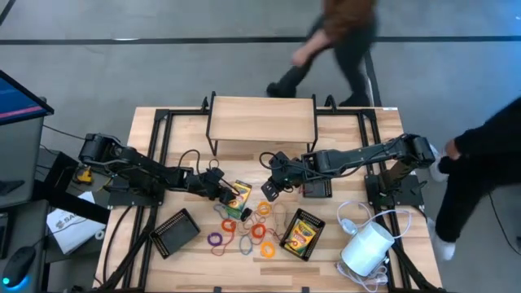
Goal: Pick & Place Office Desk Supplies
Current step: Put the crayon box into the bottom right black bin
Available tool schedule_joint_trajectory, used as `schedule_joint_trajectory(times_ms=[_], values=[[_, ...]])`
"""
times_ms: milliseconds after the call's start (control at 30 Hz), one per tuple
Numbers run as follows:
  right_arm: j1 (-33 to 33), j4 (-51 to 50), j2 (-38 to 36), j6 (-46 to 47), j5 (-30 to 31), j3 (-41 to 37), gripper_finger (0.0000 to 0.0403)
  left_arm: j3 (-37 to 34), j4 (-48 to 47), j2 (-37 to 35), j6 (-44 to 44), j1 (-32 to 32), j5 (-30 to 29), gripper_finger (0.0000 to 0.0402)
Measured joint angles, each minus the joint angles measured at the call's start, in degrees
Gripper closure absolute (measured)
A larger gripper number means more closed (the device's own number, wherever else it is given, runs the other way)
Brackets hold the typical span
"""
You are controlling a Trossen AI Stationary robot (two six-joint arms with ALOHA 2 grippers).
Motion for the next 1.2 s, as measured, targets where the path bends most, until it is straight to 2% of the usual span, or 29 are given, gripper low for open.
schedule_joint_trajectory(times_ms=[1200], values=[[0.0,0.0,0.0,2.5,0.2,0.0,0.0319,0.0,0.5,-0.1,1.4,-0.2,-0.2,0.0213]])
